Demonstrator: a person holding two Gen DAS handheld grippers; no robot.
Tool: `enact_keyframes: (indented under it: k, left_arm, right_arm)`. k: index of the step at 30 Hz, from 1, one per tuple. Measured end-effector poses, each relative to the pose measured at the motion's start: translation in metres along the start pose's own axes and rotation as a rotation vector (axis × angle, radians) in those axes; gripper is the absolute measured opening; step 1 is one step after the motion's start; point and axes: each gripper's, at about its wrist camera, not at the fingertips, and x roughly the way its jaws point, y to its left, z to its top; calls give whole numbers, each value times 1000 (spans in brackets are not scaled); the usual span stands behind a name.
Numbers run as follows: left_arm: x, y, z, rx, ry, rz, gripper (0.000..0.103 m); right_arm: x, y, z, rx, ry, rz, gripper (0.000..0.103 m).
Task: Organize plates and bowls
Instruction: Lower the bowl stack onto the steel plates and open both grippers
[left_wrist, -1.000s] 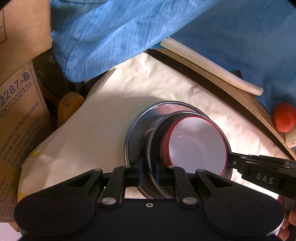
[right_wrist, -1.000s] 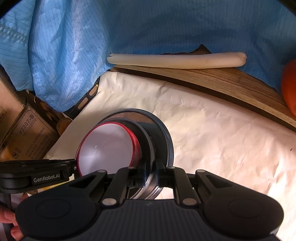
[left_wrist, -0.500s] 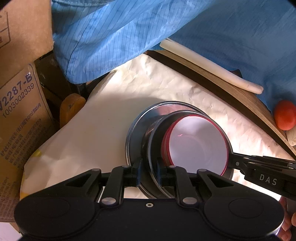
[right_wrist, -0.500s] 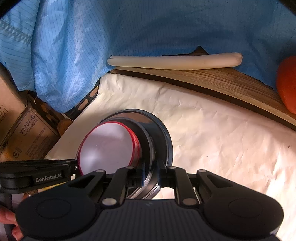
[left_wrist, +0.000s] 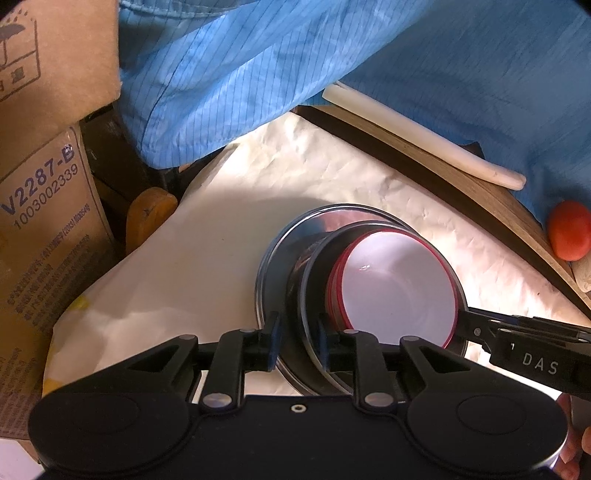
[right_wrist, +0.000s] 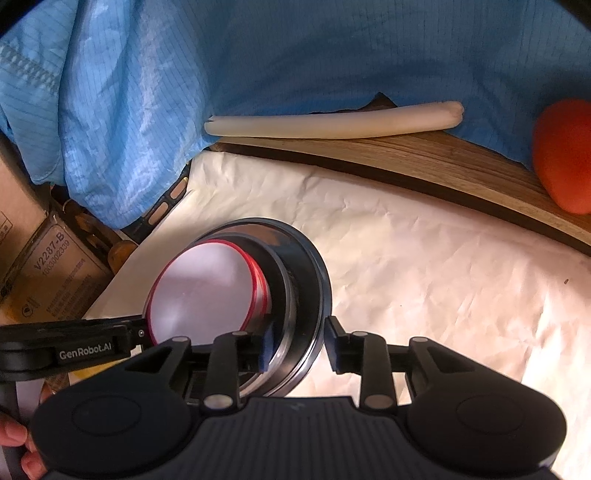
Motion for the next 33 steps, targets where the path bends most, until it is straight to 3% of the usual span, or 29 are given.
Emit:
enact_keyframes:
  k: [5, 7, 10, 19, 29, 33]
  left_arm:
    - [-3, 0, -2, -2, -15, 8, 28]
    - [-4, 0, -2, 1, -19, 44, 47]
    - [-5, 7, -6, -13, -26, 51, 57]
    - [-8, 8, -12, -16, -40, 67, 67]
    - [-16, 6, -20, -34, -50, 89, 80]
    - [-19, 4, -25, -34, -65, 100, 84]
  right_arm:
    - [-3, -2, -3, -4, -8, -12, 47]
    - [-4, -4, -5, -3, -10, -13, 52]
    - [-4, -5, -7, -4, -12, -12, 58]
    - [-8, 1, -12, -43, -21, -28, 65]
    - [-18, -1, -19, -54, -45, -19, 84]
    - [-24, -2, -24, -54, -66, -19, 86]
